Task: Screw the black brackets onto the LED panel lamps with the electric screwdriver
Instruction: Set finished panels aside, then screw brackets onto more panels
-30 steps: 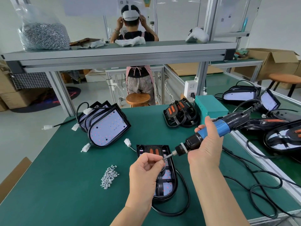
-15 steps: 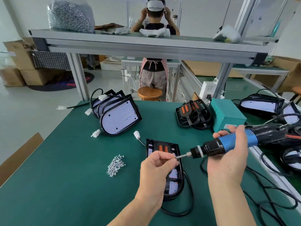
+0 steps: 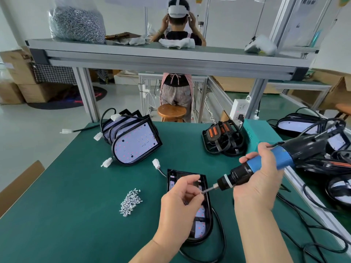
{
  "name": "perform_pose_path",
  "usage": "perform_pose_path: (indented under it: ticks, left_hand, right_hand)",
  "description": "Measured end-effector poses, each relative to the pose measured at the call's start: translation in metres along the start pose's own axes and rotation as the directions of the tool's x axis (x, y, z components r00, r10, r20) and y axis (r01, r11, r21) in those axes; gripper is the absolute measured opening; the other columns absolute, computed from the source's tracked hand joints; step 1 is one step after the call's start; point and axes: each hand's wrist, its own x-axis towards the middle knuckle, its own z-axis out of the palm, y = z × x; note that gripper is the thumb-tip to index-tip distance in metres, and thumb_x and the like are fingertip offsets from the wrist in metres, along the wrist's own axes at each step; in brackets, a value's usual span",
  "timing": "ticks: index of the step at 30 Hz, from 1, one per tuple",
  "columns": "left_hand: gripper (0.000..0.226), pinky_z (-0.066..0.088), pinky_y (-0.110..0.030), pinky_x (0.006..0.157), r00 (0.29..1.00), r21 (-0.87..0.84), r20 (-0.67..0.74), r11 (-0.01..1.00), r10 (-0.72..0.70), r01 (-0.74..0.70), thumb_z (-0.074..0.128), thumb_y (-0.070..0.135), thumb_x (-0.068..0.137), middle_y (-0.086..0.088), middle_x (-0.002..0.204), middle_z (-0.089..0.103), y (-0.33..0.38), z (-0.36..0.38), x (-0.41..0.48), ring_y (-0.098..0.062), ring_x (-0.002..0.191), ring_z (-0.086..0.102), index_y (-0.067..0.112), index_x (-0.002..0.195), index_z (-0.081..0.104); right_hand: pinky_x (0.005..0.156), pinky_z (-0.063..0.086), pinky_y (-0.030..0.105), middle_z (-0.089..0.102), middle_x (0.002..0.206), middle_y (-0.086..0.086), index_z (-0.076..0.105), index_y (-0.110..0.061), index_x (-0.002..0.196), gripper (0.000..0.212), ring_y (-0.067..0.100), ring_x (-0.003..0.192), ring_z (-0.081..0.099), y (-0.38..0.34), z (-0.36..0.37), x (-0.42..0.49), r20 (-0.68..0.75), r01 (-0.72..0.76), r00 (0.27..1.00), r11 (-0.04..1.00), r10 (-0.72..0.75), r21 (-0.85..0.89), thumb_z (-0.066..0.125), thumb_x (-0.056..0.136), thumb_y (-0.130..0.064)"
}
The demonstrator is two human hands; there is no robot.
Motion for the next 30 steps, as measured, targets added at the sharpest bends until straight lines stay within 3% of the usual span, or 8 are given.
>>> perform_pose_path:
  ticks: [4,9,14,16,18,23,26,30]
  left_hand:
    - [0.055,0.043,-0.017,0.090,0.996,0.324,0.028,0.942,0.085,-0.090,0.076,0.023,0.083,0.032,0.103,0.068,0.006,-0.007,0.016,-0.003,0.096,0.060,0.050,0.126,0.055]
    - [0.053,0.027,-0.018,0.101,0.992,0.548,-0.091,0.836,0.084,-0.020,0.073,0.026,0.085,0.014,0.120,0.052,-0.007,-0.027,0.040,-0.012,0.125,0.041,0.030,0.135,0.057]
    - [0.069,0.038,-0.028,0.100,0.991,0.576,-0.079,0.807,-0.106,0.132,0.073,0.047,0.082,0.003,0.119,0.036,-0.022,-0.031,0.046,-0.018,0.110,0.050,0.042,0.143,0.043]
    - [0.073,0.044,-0.028,0.088,0.979,0.573,-0.012,0.802,-0.203,0.173,0.070,0.055,0.081,0.007,0.111,0.046,-0.022,-0.031,0.048,-0.011,0.090,0.057,0.050,0.144,0.034]
    - [0.073,0.045,-0.028,0.083,0.966,0.534,0.024,0.821,-0.256,0.204,0.069,0.055,0.081,0.013,0.102,0.061,-0.022,-0.032,0.051,-0.007,0.086,0.059,0.052,0.143,0.031]
    - [0.065,0.055,-0.031,0.077,0.955,0.438,-0.015,0.857,-0.296,0.272,0.069,0.048,0.079,0.009,0.093,0.069,-0.026,-0.028,0.050,-0.014,0.084,0.068,0.053,0.134,0.036]
    - [0.063,0.057,-0.035,0.076,0.954,0.392,-0.014,0.876,-0.301,0.282,0.069,0.049,0.075,0.008,0.093,0.070,-0.028,-0.027,0.051,-0.018,0.083,0.069,0.056,0.129,0.037]
    - [0.062,0.053,-0.025,0.068,0.952,0.376,-0.018,0.880,-0.305,0.289,0.070,0.048,0.078,0.012,0.092,0.068,-0.030,-0.026,0.050,-0.017,0.085,0.069,0.056,0.130,0.038]
  right_hand:
    - [0.060,0.050,0.027,0.056,0.071,0.000,0.057,-0.019,0.097,0.017,0.020,0.059,0.053,0.006,0.012,0.006,0.024,0.059,0.998,0.997,-0.058,-0.044,0.070,0.086,-0.016]
    - [0.056,0.049,0.028,0.060,0.066,-0.011,0.055,-0.012,0.102,0.022,0.014,0.051,0.051,0.014,0.027,0.027,0.055,0.152,0.988,0.982,-0.147,-0.108,0.069,0.086,-0.011]
    - [0.053,0.047,0.022,0.056,0.062,0.001,0.056,-0.020,0.091,0.018,0.019,0.049,0.052,0.029,0.032,0.038,0.127,0.146,0.985,0.961,-0.118,-0.234,0.072,0.083,-0.015]
    - [0.053,0.048,0.026,0.056,0.063,0.003,0.055,-0.018,0.089,0.019,0.020,0.050,0.051,0.038,0.034,0.040,0.154,0.142,0.982,0.959,-0.106,-0.246,0.073,0.082,-0.014]
    - [0.052,0.048,0.027,0.056,0.064,0.004,0.055,-0.017,0.088,0.021,0.020,0.049,0.051,0.045,0.035,0.041,0.172,0.134,0.981,0.954,-0.089,-0.270,0.073,0.078,-0.017]
    - [0.051,0.049,0.030,0.058,0.062,-0.008,0.058,-0.020,0.090,0.019,0.013,0.046,0.053,0.060,0.035,0.042,0.219,0.153,0.972,0.936,-0.085,-0.316,0.074,0.079,-0.019]
    - [0.050,0.047,0.026,0.058,0.069,0.003,0.058,-0.021,0.089,0.019,0.015,0.045,0.053,0.063,0.035,0.044,0.228,0.168,0.969,0.925,-0.092,-0.342,0.074,0.079,-0.019]
    - [0.049,0.047,0.024,0.058,0.075,0.010,0.059,-0.020,0.090,0.019,0.016,0.046,0.053,0.069,0.034,0.044,0.232,0.165,0.969,0.917,-0.083,-0.362,0.075,0.080,-0.020]
